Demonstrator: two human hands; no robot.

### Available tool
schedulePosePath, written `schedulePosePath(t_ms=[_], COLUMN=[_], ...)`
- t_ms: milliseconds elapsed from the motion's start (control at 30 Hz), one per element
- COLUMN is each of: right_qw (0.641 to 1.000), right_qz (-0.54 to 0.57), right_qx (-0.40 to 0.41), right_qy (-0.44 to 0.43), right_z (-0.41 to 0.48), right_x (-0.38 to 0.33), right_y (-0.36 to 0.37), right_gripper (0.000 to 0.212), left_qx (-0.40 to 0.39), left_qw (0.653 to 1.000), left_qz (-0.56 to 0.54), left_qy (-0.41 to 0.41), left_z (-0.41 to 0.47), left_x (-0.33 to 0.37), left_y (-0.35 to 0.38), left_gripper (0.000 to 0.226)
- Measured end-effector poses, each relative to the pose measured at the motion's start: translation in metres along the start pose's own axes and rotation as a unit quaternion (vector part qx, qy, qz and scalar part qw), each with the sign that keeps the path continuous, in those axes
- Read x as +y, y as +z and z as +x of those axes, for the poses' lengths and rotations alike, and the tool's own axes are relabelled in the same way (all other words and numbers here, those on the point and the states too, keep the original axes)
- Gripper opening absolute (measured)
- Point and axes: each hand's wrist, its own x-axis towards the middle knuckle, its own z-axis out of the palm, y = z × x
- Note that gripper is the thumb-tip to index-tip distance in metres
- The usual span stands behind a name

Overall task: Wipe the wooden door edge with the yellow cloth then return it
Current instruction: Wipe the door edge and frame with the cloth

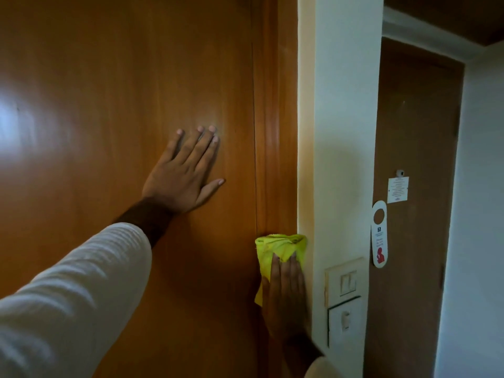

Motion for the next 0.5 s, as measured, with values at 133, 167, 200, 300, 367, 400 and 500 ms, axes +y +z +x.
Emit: schedulePosePath(t_ms=[133,167,200,300,367,400,500], right_qw=[0.999,0.999,0.998,0.996,0.994,0.993,0.990], right_qz=[0.029,0.035,0.038,0.042,0.048,0.050,0.055], right_qx=[0.029,0.034,0.042,0.072,0.097,0.106,0.128], right_qy=[-0.001,-0.001,-0.006,-0.024,-0.030,-0.027,-0.020], right_z=[0.087,0.114,0.141,0.215,0.260,0.279,0.307], right_x=[-0.011,-0.015,-0.018,-0.024,-0.029,-0.031,-0.036], right_y=[-0.034,-0.045,-0.056,-0.084,-0.099,-0.105,-0.113], right_gripper=[0.066,0.069,0.071,0.073,0.073,0.073,0.071], left_qx=[0.001,0.001,0.000,0.001,0.000,-0.001,0.002], left_qw=[1.000,1.000,1.000,1.000,1.000,1.000,1.000], left_qz=[0.001,0.001,0.000,0.000,-0.008,-0.009,-0.005], left_qy=[0.001,0.002,0.002,0.002,0.003,0.003,0.003], left_z=[0.000,0.000,0.000,0.000,0.000,-0.001,0.001], left_x=[0.001,0.001,0.001,0.001,0.001,0.001,-0.001], left_y=[0.000,0.000,0.000,0.000,0.000,0.001,0.001], left_gripper=[0.089,0.089,0.089,0.089,0.088,0.088,0.089])
